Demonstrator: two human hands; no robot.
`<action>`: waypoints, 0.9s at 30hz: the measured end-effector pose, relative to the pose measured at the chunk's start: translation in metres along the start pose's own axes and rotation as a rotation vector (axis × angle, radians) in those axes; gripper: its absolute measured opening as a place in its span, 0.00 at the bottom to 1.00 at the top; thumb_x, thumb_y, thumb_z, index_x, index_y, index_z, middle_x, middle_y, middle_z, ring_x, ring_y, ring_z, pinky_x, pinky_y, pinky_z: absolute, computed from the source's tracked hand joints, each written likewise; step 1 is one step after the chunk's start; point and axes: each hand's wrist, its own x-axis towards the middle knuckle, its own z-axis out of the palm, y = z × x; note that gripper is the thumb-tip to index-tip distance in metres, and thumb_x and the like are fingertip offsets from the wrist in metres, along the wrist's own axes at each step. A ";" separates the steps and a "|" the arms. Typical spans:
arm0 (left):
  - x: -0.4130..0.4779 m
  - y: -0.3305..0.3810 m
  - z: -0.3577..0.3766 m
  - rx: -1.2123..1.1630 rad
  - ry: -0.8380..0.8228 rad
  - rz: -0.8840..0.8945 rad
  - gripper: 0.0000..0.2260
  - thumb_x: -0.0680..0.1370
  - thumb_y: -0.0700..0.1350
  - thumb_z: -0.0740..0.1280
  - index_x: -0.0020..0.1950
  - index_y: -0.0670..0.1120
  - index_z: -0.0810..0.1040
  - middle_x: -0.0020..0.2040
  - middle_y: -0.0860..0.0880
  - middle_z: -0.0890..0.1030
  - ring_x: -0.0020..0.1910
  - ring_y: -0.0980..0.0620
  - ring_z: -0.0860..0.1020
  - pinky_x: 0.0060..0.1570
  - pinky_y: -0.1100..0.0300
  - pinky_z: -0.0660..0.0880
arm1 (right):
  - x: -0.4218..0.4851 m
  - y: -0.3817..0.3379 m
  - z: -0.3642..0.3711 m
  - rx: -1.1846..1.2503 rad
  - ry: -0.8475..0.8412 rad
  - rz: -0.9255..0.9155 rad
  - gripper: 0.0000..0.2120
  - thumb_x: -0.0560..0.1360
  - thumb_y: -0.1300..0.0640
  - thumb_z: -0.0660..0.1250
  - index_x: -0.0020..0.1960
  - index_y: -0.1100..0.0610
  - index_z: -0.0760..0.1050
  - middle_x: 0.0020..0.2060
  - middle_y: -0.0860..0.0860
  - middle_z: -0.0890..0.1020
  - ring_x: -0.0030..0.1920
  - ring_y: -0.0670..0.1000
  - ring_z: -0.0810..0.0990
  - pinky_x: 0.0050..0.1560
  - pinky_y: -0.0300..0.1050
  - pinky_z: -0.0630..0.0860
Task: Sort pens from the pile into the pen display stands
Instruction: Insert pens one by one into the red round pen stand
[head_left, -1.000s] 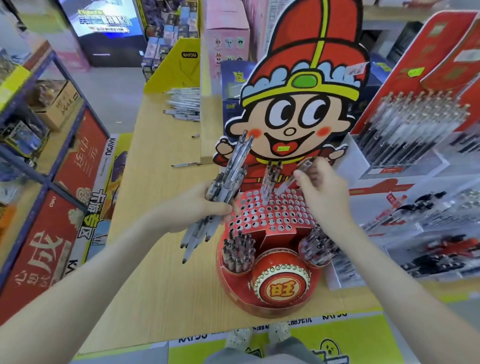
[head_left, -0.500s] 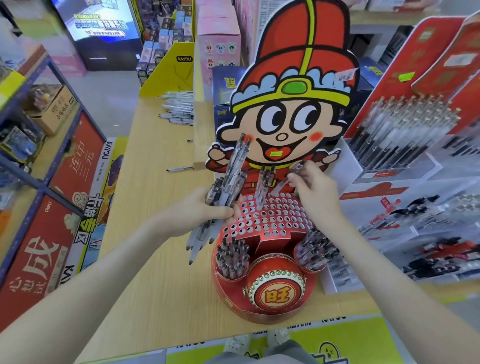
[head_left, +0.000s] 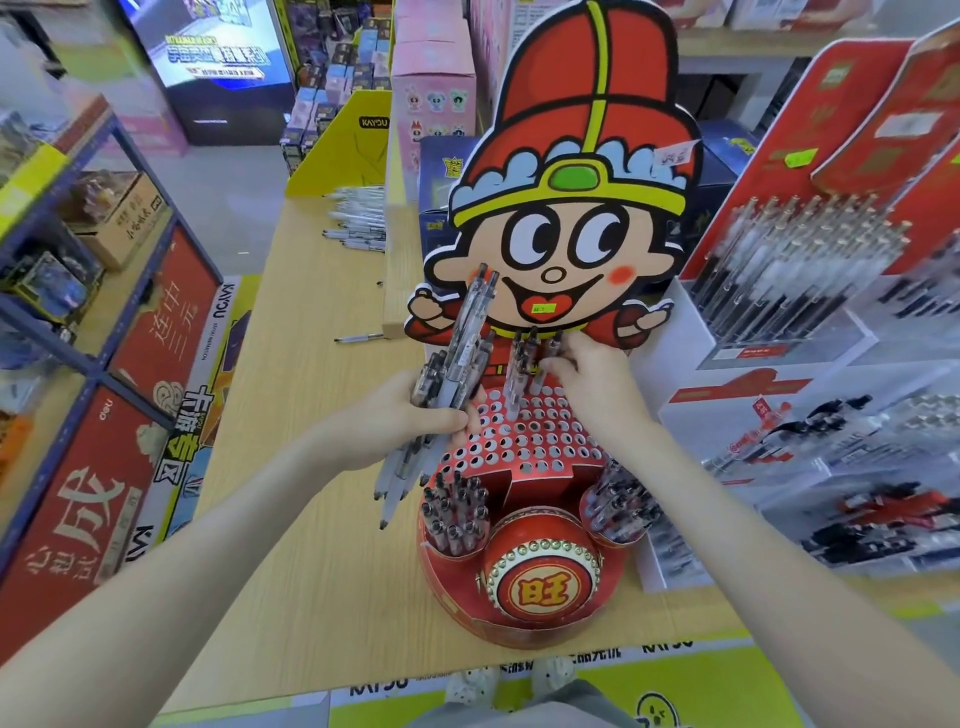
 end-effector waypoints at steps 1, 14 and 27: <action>-0.001 0.000 0.000 -0.004 0.003 -0.004 0.03 0.77 0.37 0.66 0.49 0.39 0.73 0.38 0.46 0.79 0.37 0.51 0.77 0.45 0.59 0.75 | -0.001 -0.001 0.000 -0.023 0.002 0.005 0.04 0.77 0.58 0.65 0.45 0.58 0.71 0.44 0.54 0.81 0.45 0.54 0.79 0.41 0.42 0.71; -0.003 0.016 0.019 -0.002 -0.063 0.013 0.03 0.79 0.36 0.65 0.45 0.38 0.75 0.33 0.50 0.80 0.34 0.54 0.78 0.39 0.63 0.75 | -0.050 -0.055 -0.010 0.585 -0.145 0.046 0.03 0.75 0.56 0.68 0.42 0.54 0.78 0.35 0.46 0.81 0.40 0.44 0.78 0.49 0.46 0.76; -0.011 -0.001 0.012 0.036 0.103 0.019 0.06 0.78 0.32 0.63 0.52 0.41 0.75 0.45 0.44 0.84 0.35 0.49 0.77 0.42 0.56 0.76 | -0.040 -0.022 -0.034 0.690 0.243 0.022 0.05 0.79 0.58 0.63 0.47 0.49 0.72 0.43 0.48 0.82 0.42 0.45 0.82 0.43 0.37 0.78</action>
